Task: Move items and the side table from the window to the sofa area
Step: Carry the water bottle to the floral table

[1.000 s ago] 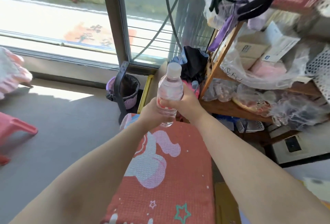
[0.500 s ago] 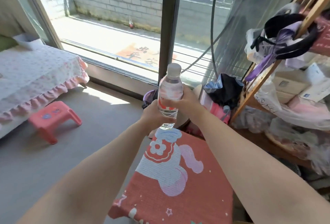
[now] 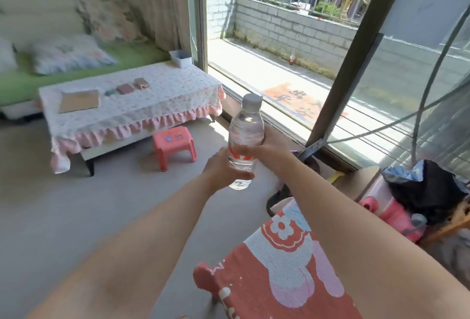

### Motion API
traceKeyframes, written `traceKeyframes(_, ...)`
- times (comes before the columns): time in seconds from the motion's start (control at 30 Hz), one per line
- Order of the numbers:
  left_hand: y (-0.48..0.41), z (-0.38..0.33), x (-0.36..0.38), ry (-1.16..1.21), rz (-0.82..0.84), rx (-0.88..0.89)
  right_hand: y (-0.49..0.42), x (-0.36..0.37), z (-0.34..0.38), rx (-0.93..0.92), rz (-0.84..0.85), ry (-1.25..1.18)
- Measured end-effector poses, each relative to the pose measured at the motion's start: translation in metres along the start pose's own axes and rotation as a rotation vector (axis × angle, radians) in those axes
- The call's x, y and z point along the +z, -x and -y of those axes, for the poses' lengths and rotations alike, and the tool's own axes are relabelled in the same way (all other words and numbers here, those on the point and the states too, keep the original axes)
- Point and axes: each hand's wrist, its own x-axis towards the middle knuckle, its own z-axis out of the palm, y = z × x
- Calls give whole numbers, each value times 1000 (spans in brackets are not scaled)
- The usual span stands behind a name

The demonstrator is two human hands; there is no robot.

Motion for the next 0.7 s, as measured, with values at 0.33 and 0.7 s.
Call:
traceKeyframes(0.33, -2, 54, -102, 37, -187, -61, -63, 109, 25, -94, 264, -61)
traceKeyframes(0.7, -68, 98, -242, 76, -234, -33, -183, 224, 66, -84, 322, -4)
